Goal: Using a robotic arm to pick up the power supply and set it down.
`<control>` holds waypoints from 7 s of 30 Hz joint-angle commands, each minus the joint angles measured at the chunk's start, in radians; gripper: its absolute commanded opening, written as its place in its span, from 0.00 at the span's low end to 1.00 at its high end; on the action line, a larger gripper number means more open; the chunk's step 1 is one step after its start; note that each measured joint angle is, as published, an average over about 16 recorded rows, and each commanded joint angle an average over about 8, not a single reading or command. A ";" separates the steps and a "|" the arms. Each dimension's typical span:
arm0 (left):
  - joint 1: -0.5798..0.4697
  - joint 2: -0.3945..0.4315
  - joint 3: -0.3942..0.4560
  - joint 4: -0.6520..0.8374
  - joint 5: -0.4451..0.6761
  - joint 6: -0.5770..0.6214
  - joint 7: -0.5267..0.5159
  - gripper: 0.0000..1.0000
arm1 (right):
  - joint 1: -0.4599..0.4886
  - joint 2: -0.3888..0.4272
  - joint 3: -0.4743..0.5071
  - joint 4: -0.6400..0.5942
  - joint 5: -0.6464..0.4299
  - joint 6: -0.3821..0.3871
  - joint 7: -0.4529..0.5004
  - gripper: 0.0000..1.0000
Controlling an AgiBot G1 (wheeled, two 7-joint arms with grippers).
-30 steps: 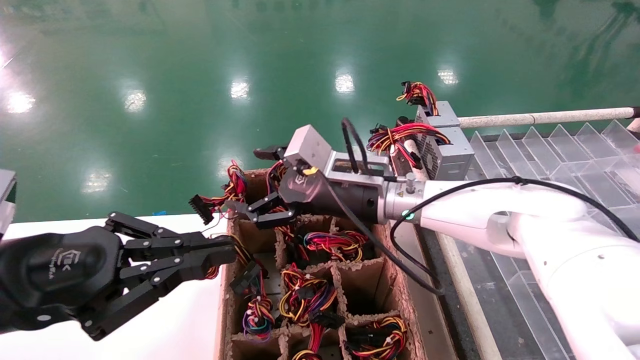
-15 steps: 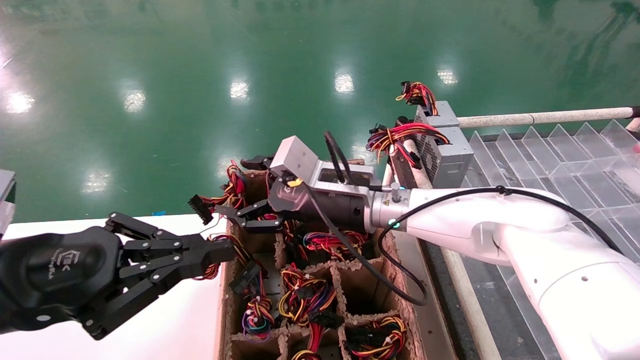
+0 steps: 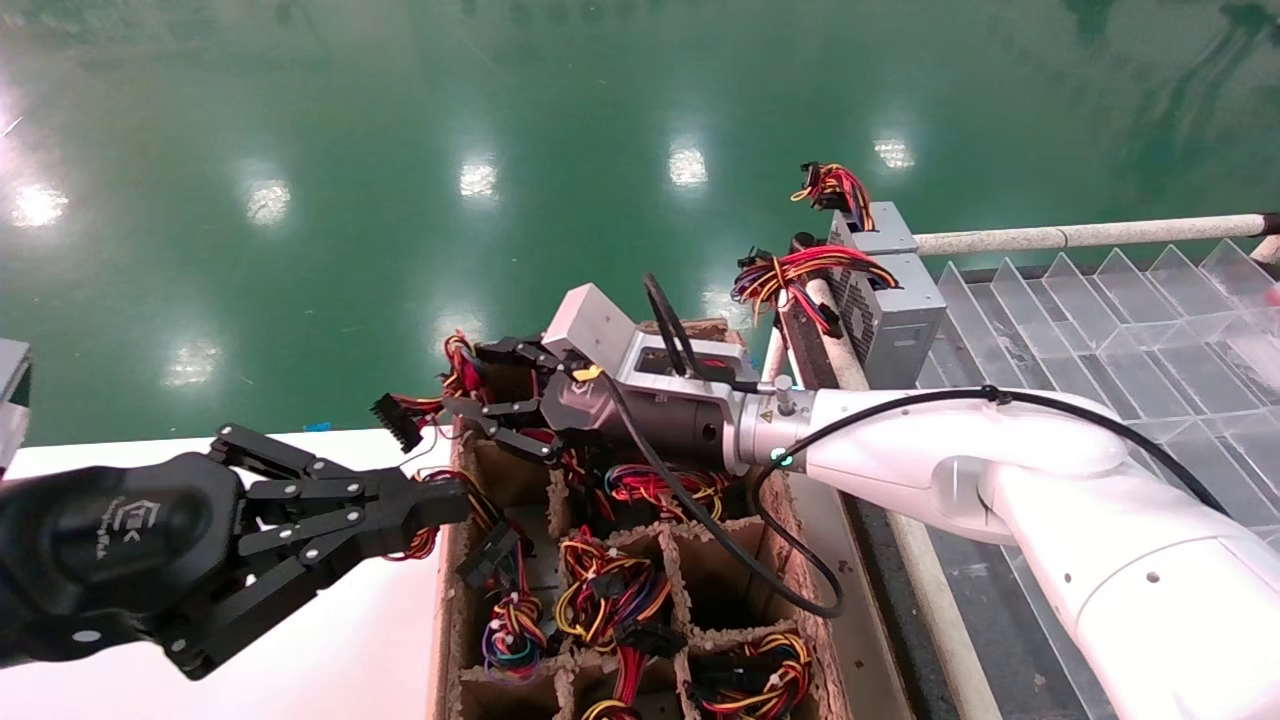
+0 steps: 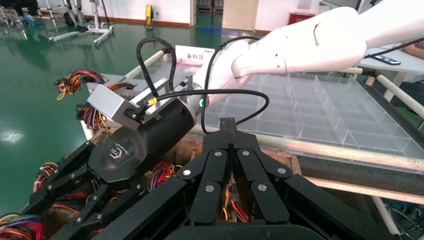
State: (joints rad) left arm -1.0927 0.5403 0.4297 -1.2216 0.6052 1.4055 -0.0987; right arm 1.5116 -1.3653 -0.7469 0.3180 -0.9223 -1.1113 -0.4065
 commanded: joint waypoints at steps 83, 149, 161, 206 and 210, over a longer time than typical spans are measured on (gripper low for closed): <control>0.000 0.000 0.000 0.000 0.000 0.000 0.000 0.00 | 0.288 0.733 -0.120 0.242 0.391 -0.462 -0.101 0.00; 0.000 0.000 0.000 0.000 0.000 0.000 0.000 0.00 | 0.234 0.534 -0.142 -0.287 0.386 -0.314 -0.264 0.00; 0.000 0.000 0.000 0.000 0.000 0.000 0.000 0.00 | 0.224 0.471 -0.160 -0.301 0.361 -0.285 -0.263 0.02; 0.000 0.000 0.000 0.000 0.000 0.000 0.000 0.00 | 0.155 0.540 -0.060 -0.071 0.327 -0.390 -0.138 1.00; 0.000 0.000 0.000 0.000 0.000 0.000 0.000 0.00 | 0.108 0.557 -0.018 0.010 0.316 -0.390 -0.080 1.00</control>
State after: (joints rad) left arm -1.0927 0.5403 0.4298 -1.2216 0.6051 1.4055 -0.0987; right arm 1.6196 -0.8084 -0.7654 0.3283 -0.6064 -1.5008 -0.4866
